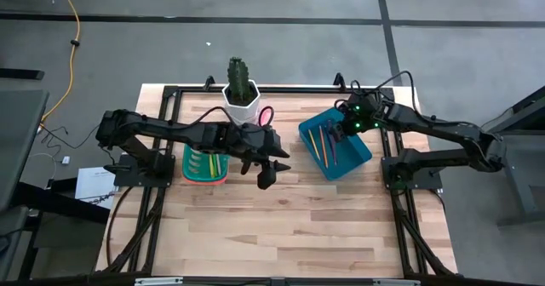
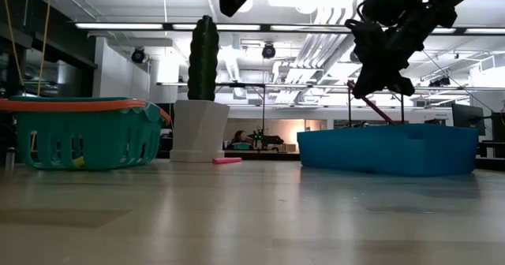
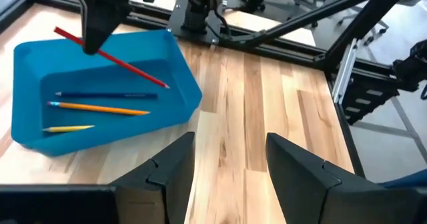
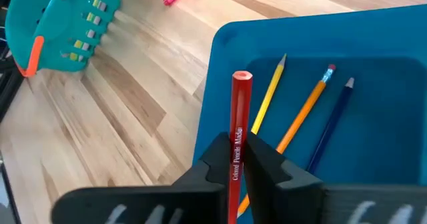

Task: Sort pens & pencils
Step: Put the red pencil into the blue bin, then adjust the potted plant on the table

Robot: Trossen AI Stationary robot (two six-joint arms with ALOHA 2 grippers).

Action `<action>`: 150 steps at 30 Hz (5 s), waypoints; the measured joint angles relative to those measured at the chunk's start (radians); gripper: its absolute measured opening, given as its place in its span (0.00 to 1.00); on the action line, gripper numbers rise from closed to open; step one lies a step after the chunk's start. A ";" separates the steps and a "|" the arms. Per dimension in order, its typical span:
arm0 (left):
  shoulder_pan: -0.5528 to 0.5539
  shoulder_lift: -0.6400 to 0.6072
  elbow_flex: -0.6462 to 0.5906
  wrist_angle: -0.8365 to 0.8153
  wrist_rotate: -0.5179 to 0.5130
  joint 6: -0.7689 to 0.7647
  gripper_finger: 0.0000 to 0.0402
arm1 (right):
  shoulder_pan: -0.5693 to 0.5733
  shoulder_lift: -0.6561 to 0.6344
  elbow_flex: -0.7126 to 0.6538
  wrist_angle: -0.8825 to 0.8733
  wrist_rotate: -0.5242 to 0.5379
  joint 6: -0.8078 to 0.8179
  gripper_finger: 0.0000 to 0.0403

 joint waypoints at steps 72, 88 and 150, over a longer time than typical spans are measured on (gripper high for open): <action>0.204 -0.460 -0.100 -0.418 -0.128 0.261 0.43 | 0.030 0.857 0.897 0.039 -0.081 -0.206 0.30; 0.205 -0.581 -0.099 -0.658 -0.181 0.292 0.43 | 0.101 1.016 0.995 -0.038 0.108 -0.155 0.30; 0.873 -0.724 -0.454 -0.263 0.358 0.332 0.43 | 0.038 1.058 0.993 -0.023 0.015 -0.124 0.30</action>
